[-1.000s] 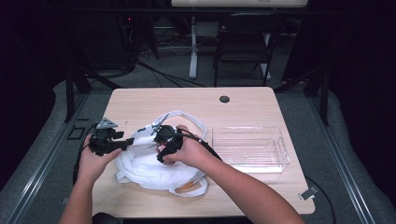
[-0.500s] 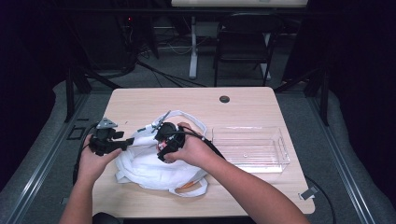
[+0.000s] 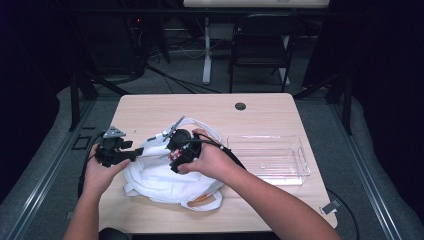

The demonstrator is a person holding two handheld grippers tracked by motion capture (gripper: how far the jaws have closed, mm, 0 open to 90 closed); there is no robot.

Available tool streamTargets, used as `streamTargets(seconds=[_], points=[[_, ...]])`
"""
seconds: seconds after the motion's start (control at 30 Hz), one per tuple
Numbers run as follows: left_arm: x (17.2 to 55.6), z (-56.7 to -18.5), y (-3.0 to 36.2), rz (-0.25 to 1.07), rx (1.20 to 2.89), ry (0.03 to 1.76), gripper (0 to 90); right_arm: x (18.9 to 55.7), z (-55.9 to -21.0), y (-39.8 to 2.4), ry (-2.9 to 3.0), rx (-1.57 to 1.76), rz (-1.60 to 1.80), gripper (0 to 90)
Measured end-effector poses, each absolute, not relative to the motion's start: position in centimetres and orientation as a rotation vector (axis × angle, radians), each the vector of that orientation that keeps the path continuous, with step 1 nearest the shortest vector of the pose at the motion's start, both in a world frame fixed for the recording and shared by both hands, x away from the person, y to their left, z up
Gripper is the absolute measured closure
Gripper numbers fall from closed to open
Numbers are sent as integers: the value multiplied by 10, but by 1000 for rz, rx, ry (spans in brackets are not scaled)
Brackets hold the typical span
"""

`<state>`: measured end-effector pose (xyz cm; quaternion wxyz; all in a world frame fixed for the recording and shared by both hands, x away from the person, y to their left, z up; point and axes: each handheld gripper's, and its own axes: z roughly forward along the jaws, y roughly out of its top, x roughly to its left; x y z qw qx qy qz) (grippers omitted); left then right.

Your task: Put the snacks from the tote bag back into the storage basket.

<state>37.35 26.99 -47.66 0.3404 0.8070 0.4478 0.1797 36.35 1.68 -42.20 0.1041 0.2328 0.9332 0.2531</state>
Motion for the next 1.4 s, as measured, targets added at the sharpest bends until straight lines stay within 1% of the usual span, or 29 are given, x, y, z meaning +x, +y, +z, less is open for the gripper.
streamTargets(seconds=[0.47, 1.0, 1.4], points=[[373, -476, 271, 468, 2097, 1171, 463, 360, -405, -9, 2730, 713, 759, 247], [373, -476, 272, 472, 2097, 1173, 463, 360, -398, -40, 2721, 769, 744, 247], [373, -476, 273, 469, 2093, 1178, 463, 360, -391, -81, 2676, 840, 726, 247]])
